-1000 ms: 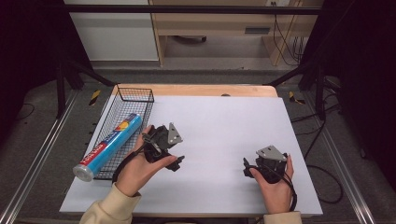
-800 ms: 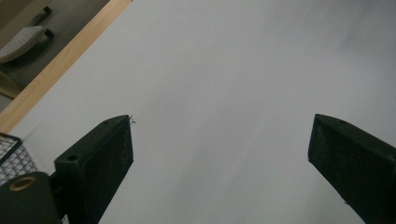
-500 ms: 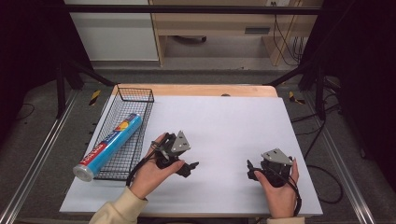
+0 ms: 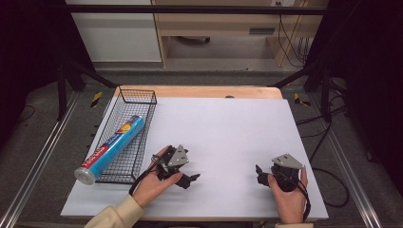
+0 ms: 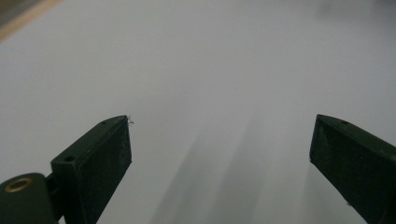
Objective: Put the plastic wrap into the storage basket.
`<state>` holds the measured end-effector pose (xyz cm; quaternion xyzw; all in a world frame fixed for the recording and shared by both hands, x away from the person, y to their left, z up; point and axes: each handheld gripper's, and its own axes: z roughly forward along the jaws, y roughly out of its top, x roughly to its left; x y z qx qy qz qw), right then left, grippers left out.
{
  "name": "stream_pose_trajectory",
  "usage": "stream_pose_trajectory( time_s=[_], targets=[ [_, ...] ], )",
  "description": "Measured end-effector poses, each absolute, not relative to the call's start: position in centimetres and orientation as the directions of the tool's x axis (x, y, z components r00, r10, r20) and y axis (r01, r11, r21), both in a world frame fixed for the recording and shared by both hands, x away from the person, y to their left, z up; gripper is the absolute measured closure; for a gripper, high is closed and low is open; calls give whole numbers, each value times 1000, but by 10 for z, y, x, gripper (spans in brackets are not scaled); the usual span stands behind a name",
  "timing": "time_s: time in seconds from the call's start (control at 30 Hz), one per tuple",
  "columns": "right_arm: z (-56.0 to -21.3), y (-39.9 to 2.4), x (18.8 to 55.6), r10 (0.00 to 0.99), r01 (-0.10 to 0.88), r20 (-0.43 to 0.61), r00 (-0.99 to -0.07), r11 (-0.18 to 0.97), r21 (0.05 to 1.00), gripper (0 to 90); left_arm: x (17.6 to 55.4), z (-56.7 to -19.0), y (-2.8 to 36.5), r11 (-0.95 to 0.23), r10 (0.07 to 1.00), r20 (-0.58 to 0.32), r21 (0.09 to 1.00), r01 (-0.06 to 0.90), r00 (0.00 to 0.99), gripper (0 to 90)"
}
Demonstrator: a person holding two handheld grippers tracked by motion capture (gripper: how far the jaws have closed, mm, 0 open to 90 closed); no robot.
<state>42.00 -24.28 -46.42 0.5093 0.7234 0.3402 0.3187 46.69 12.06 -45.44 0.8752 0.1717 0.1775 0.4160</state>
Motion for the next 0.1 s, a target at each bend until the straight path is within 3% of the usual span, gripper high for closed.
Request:
stream_pose_trajectory(
  time_s=[0.1],
  targets=[
    [-465,-244,420,954,493,-127,-271,250,833,78,466,-450,127,-551,472,149,819,159,869,56]
  ],
)
